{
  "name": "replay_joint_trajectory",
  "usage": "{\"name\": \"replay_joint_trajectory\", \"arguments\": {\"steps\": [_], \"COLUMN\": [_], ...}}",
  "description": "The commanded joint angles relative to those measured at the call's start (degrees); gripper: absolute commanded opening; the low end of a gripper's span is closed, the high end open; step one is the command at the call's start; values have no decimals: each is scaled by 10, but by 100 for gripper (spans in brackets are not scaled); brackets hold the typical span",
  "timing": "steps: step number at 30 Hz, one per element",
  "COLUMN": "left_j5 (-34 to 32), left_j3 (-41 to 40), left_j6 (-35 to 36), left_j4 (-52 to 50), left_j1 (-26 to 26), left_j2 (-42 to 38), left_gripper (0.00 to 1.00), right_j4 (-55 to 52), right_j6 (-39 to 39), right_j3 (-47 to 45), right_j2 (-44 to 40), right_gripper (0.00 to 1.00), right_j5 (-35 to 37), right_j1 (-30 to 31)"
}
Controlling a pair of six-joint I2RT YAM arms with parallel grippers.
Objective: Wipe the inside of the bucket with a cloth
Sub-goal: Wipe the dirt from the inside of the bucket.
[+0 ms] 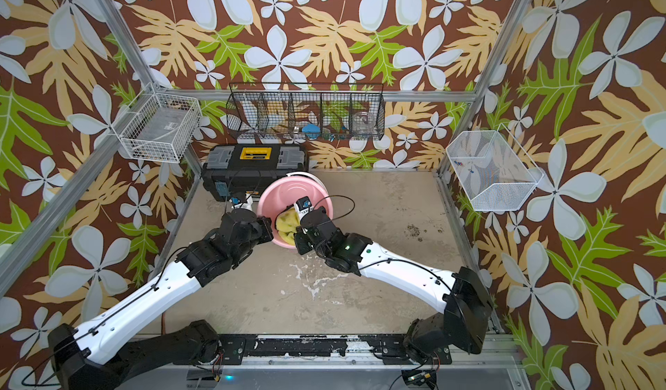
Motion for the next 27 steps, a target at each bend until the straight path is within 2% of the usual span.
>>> {"name": "replay_joint_trajectory", "arguments": {"steps": [1, 5, 9, 13, 16, 20, 27], "left_j5": [-22, -29, -45, -46, -14, 24, 90], "left_j3": [2, 10, 20, 20, 14, -3, -9], "left_j6": [-9, -3, 9, 16, 6, -2, -21], "left_j4": [55, 48, 37, 30, 30, 26, 2], "left_j1": [1, 1, 1, 1, 1, 1, 1], "left_j2": [-4, -4, -5, -5, 2, 12, 17], "left_gripper": [0, 0, 0, 0, 0, 0, 0], "right_j4": [25, -8, -64, -89, -75, -65, -23], "right_j6": [31, 30, 20, 10, -8, -45, -61], "right_j3": [1, -8, -39, -65, -57, -2, 35], "right_j2": [-24, -65, -133, -229, -279, -262, -175], "right_gripper": [0, 0, 0, 0, 0, 0, 0], "right_j5": [-76, -106, -105, -36, 29, 79, 94], "right_j1": [0, 0, 0, 0, 0, 0, 0]}}
